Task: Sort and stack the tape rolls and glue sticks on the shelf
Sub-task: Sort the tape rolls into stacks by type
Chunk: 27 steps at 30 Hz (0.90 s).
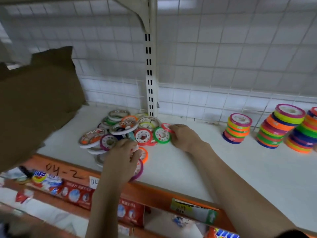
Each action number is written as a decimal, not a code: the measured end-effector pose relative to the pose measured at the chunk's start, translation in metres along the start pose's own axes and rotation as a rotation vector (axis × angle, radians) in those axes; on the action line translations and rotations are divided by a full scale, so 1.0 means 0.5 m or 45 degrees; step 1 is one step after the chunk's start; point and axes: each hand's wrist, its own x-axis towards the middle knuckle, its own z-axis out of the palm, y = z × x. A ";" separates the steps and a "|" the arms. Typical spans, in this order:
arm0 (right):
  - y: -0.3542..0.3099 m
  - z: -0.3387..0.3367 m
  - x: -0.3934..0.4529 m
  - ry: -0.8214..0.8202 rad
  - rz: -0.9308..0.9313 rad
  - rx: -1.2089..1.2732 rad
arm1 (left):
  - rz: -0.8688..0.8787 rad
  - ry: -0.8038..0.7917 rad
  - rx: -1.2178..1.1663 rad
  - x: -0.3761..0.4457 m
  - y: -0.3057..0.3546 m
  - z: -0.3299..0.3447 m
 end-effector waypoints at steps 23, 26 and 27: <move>0.089 -0.033 -0.275 0.254 0.231 0.097 | 0.189 -0.383 0.429 0.150 0.099 0.118; 0.089 -0.032 -0.300 0.275 0.243 0.114 | 0.181 -0.394 0.417 0.147 0.099 0.116; 0.090 -0.032 -0.308 0.286 0.249 0.118 | 0.181 -0.394 0.408 0.145 0.101 0.115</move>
